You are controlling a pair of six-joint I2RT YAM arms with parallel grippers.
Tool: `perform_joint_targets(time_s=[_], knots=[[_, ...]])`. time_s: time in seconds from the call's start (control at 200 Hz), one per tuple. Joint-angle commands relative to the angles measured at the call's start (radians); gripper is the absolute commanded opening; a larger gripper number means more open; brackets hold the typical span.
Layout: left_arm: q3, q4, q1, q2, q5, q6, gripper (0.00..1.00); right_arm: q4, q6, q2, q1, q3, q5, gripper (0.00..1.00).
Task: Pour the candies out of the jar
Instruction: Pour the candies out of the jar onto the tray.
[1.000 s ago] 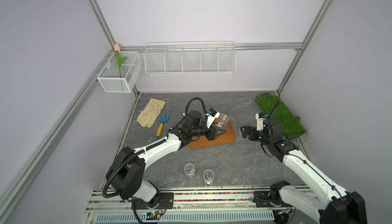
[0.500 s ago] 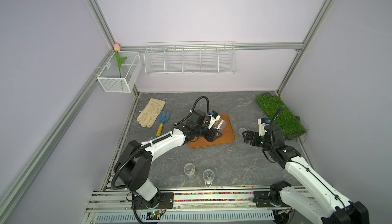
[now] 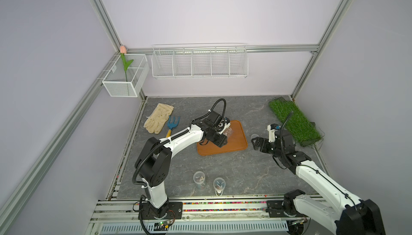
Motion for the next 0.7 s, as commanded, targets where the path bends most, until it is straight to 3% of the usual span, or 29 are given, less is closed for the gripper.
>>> perform_joint_targets(time_s=[0.0, 0.355, 0.695], knots=[[0.087, -0.161, 0.003, 0.037, -0.065, 0.052, 0.47, 0.064, -0.020, 0.013, 0.001, -0.008, -0.039, 0.99], [0.247, -0.339, 0.000, 0.169, -0.120, 0.072, 0.48, 0.185, -0.028, 0.070, 0.003, -0.059, -0.121, 0.99], [0.438, -0.532, -0.014, 0.292, -0.258, 0.117, 0.48, 0.332, -0.050, 0.165, 0.010, -0.090, -0.192, 0.99]])
